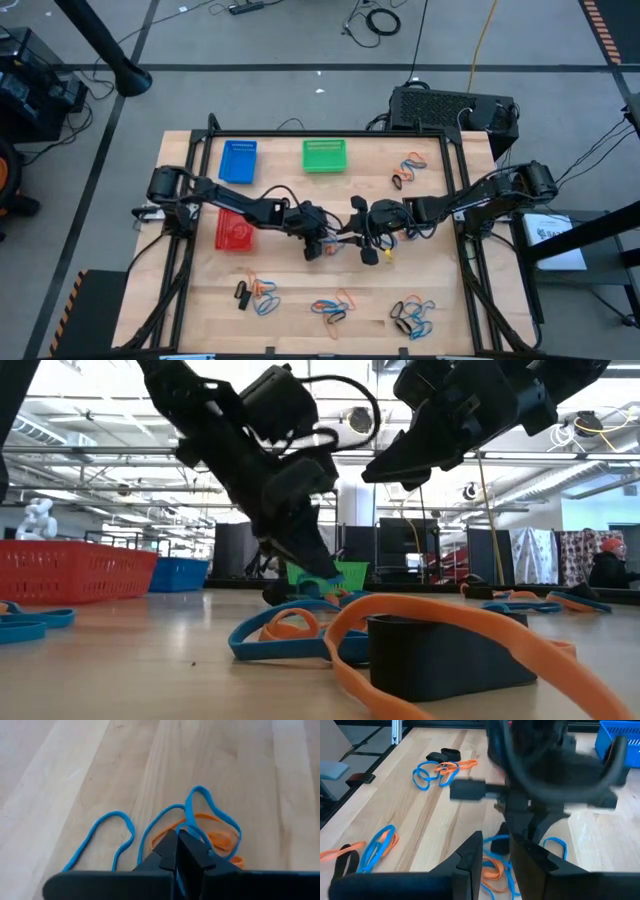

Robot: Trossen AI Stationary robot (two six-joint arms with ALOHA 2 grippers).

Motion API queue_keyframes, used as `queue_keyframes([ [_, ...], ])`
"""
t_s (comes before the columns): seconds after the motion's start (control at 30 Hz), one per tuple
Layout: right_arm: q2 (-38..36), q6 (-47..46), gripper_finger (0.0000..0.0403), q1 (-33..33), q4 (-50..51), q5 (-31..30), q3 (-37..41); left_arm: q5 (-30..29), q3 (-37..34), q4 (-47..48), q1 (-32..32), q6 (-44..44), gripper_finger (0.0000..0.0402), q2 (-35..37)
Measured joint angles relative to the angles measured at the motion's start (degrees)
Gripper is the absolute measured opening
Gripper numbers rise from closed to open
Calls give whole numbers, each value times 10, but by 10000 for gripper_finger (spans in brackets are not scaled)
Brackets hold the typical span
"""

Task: Sort rubber bands into baskets
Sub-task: Put the blue rubber band into the blue bin

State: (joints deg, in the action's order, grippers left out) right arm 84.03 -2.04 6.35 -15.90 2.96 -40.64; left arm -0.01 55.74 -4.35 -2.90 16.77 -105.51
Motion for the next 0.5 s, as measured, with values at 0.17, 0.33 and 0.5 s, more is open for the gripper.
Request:
queue_keyframes([
  [0.17,0,-1,91,0,8,0,0,-12,1,83,2,-12,12,45],
  [0.33,0,-6,91,0,7,0,0,-69,1,205,4,-28,12,115],
  [0.5,0,25,91,0,1,-1,0,-167,1,335,32,-24,12,190],
])
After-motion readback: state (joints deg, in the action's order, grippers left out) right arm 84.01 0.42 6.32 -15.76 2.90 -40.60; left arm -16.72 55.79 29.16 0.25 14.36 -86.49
